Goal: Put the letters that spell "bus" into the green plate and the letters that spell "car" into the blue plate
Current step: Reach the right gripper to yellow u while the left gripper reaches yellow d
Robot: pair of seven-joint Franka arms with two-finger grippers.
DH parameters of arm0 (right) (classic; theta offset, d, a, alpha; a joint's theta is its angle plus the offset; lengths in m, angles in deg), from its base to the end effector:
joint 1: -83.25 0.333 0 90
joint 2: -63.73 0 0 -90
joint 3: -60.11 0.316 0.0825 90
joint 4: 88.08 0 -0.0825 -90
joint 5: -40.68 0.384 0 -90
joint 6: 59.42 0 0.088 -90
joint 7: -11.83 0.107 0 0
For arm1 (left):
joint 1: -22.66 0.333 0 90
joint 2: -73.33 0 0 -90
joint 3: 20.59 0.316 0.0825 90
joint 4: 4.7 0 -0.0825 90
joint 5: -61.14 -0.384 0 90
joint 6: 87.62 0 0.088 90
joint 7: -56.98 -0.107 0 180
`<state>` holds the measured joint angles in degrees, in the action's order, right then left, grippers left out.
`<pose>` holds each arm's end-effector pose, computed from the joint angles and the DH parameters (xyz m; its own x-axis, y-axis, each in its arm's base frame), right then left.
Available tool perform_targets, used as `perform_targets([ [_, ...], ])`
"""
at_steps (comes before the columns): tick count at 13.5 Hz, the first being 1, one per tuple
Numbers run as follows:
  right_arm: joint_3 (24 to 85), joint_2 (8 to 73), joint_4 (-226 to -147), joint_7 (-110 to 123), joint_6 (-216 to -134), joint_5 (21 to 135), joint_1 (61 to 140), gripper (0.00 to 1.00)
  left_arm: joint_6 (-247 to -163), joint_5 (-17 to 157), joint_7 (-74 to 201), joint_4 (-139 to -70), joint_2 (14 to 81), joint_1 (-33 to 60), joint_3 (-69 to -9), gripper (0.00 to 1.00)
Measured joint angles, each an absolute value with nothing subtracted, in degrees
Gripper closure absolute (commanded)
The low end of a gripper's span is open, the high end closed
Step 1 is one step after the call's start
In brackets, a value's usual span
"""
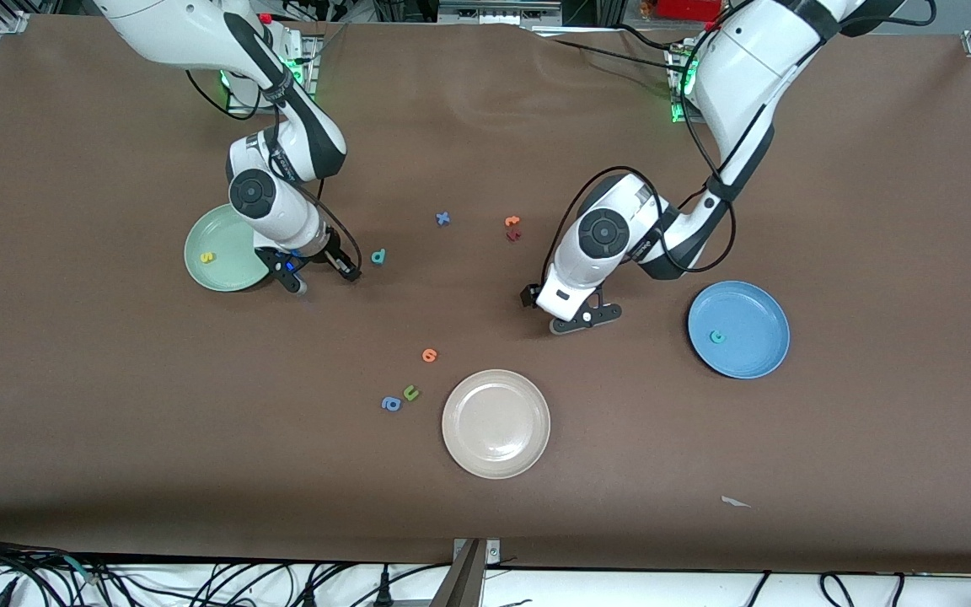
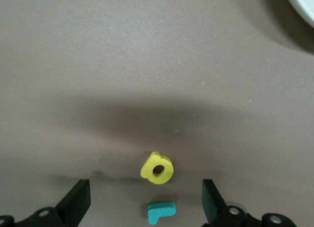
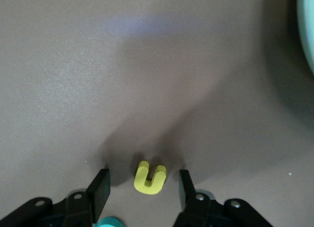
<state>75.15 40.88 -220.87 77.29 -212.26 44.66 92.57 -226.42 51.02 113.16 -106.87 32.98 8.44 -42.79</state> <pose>0.4694 0.2169 0.1722 0.6926 -0.7084 -0.1361 -0.7164 -0.6976 -0.0143 0.5381 -0.3733 0.1825 0.9524 0.2840 -0.1105 0.2927 -0.9535 0.0725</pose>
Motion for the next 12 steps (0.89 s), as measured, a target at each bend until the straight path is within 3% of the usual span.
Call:
perform_targets([
  [2,75.2,41.0,-220.8,77.3,-212.3,44.7,92.6,0.76,-226.5,51.0,113.2,-105.8,32.1,7.6,-41.9,0.06],
  [3,75.2,41.0,-220.8,77.3,-212.3,44.7,92.6,0.87,-226.5,51.0,113.2,-105.2,31.7,7.0,-41.2,0.13],
  [4,75.2,41.0,-220.8,77.3,-212.3,44.7,92.6,0.91,-226.5,51.0,113.2,-104.9,31.3,6.4,-40.6,0.23],
  [9,75.2,42.0,-220.5,77.2,-209.1,44.6,92.6,0.94,-226.5,51.0,114.2,-104.3,30.9,5.4,-40.0,0.61],
  [12,74.3,47.6,-219.4,75.4,-197.7,44.6,92.5,0.94,-226.4,51.0,114.3,-104.0,30.9,5.4,-40.0,0.67],
])
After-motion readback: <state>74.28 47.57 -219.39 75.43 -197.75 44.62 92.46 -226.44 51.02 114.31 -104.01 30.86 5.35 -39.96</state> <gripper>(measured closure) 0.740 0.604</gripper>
